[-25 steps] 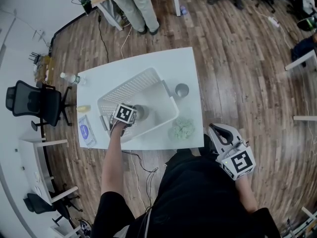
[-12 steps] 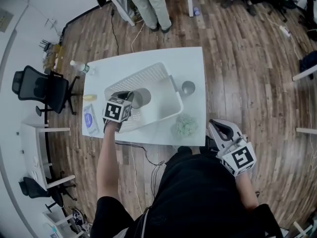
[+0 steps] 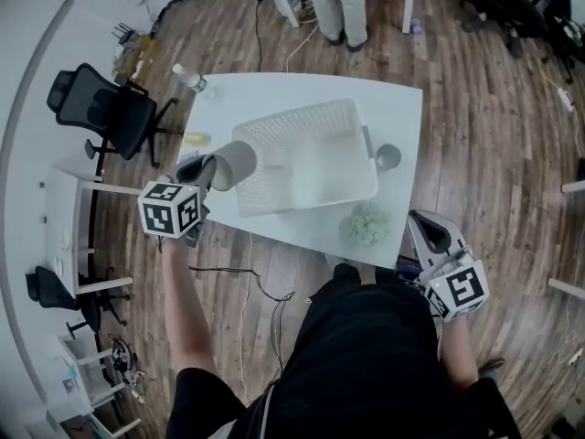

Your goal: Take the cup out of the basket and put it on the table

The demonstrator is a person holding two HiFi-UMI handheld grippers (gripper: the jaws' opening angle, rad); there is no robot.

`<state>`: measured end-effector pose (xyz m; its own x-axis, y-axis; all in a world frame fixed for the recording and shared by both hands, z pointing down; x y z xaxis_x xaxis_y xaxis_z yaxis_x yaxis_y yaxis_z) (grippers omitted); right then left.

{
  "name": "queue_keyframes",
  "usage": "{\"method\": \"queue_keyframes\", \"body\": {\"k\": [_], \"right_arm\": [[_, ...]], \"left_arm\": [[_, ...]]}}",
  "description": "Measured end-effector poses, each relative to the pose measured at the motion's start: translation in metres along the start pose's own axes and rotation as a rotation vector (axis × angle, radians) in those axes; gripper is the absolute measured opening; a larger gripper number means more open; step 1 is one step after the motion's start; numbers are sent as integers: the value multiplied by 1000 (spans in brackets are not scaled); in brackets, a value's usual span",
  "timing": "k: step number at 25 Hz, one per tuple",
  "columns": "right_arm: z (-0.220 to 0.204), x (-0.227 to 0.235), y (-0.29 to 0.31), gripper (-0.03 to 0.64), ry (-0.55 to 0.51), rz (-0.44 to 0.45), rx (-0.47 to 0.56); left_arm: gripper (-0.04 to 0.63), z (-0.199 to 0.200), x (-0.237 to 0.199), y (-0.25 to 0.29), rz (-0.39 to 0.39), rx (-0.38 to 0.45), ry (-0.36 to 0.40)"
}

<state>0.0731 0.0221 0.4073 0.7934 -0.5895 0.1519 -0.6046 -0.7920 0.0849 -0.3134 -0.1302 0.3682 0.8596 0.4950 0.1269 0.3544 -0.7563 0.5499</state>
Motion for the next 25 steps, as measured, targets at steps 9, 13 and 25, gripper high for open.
{"method": "queue_keyframes", "body": {"k": [9,13,25], "right_arm": [[-6,-19,12,23,-20,3,-23],[-10,-26,10,23,-27,-26,-58],[-18,-51,14,25,-44,-61,-110]], "left_arm": [[31,-125,-87,-42,197,-128,-210],[31,-191,-88,-17,173,-248,-285],[31,-306,-67,47,105,-519,-352]]}}
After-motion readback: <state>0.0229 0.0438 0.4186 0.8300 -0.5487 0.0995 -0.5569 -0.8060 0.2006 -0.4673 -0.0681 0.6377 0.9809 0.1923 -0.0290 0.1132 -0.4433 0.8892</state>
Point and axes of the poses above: the fingertips, and each gripper's own axes: y forward along the fingers, x to its right, z out of its top, the point moved 2 cm from there along -y, backward along the fingers, and after that the axes turned 10 degrees about x, right-handed, at the moved point
